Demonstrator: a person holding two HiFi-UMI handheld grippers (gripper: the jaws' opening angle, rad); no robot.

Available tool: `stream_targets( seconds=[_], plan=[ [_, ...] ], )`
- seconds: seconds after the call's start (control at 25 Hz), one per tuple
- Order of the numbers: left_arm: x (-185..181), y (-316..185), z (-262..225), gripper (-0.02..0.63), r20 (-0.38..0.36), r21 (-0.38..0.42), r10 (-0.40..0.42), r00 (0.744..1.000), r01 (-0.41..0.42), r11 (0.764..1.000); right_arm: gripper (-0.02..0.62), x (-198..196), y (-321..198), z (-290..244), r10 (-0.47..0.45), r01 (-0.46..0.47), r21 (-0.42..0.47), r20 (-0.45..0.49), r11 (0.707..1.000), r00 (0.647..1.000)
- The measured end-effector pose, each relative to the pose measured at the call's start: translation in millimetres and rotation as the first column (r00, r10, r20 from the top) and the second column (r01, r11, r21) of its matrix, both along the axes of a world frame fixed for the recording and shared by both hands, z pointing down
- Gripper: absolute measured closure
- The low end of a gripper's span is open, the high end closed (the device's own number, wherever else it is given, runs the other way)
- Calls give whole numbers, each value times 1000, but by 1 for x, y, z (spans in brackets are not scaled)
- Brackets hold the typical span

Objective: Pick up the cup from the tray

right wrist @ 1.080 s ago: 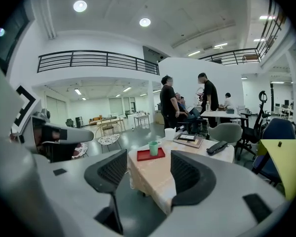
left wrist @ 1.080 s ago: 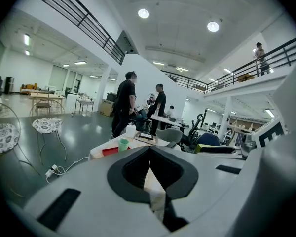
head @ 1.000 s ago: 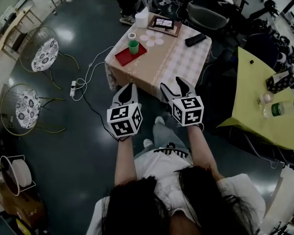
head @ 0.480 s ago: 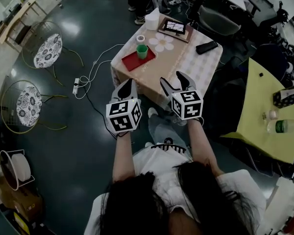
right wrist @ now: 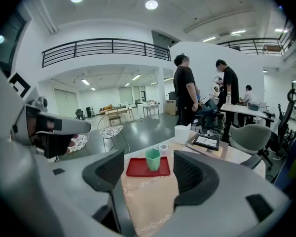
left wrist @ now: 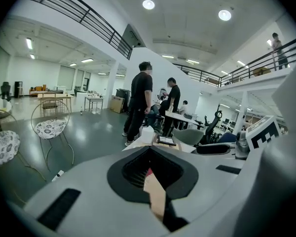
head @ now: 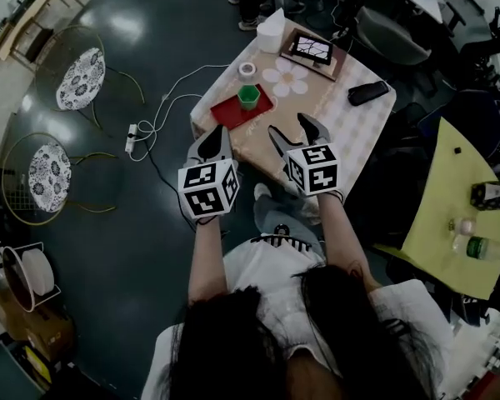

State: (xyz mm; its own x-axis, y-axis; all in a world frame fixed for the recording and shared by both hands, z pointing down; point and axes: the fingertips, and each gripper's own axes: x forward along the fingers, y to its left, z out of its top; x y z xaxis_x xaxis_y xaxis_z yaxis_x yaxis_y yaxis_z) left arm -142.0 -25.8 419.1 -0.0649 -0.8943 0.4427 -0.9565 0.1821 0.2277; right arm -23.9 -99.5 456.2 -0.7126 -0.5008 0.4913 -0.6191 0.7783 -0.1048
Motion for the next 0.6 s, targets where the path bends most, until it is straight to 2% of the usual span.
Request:
stream_targets(
  seconds=[0.24, 0.6],
  plan=[
    [-16, -38, 15, 597, -7, -46, -13, 1000, 12, 999, 293, -29, -29, 20, -77, 76, -38, -42, 996, 996],
    [-36, -80, 31, 597, -22, -87, -44, 999, 42, 995, 288, -58, -63, 43, -136, 131, -76, -78, 989, 988]
  ],
)
